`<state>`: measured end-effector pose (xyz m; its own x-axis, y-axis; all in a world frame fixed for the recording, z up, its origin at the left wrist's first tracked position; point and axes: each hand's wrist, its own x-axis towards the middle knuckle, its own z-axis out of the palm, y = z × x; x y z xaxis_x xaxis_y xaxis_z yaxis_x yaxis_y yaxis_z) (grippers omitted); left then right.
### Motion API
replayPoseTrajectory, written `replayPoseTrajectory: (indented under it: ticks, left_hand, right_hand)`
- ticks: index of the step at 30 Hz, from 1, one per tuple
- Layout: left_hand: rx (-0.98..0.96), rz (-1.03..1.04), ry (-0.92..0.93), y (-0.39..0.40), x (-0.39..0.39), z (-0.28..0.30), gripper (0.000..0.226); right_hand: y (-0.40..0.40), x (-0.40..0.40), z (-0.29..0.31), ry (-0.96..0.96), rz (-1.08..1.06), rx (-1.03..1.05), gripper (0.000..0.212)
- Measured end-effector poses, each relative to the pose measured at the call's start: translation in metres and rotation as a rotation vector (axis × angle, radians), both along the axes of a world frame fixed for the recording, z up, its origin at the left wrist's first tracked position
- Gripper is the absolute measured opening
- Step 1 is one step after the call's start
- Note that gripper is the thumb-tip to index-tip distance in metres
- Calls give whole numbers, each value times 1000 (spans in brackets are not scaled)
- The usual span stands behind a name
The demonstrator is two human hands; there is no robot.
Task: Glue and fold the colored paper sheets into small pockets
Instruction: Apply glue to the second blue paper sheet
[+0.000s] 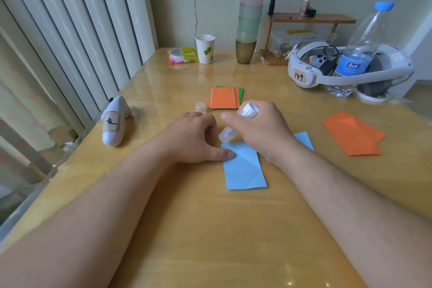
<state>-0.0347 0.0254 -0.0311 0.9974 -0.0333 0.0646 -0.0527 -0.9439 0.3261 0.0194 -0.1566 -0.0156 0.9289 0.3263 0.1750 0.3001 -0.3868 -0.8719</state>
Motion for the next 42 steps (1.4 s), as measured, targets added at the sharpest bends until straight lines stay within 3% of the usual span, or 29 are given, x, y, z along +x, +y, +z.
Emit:
replayPoseTrajectory:
  ticks: [4, 7, 16, 25, 31, 42]
  left_hand:
    - [-20, 11, 32, 1, -1, 0, 66]
    - [-26, 16, 34, 1, -1, 0, 68]
    - [-29, 24, 31, -3, -3, 3, 65]
    - [-32, 10, 43, 1, -1, 1, 74]
    - [-20, 20, 27, -2, -3, 3, 65]
    - [-19, 32, 67, -3, -5, 6, 65]
  right_hand:
    - [-1, -7, 3, -171, -20, -184, 54]
    - [-3, -11, 6, -236, -36, -183, 50]
    - [-7, -6, 1, -36, -38, -92, 59]
    - [-2, -6, -1, -24, 3, -161, 75]
    - [-6, -2, 4, -64, -2, -234, 43]
    - [-36, 5, 12, -80, -60, -325, 38]
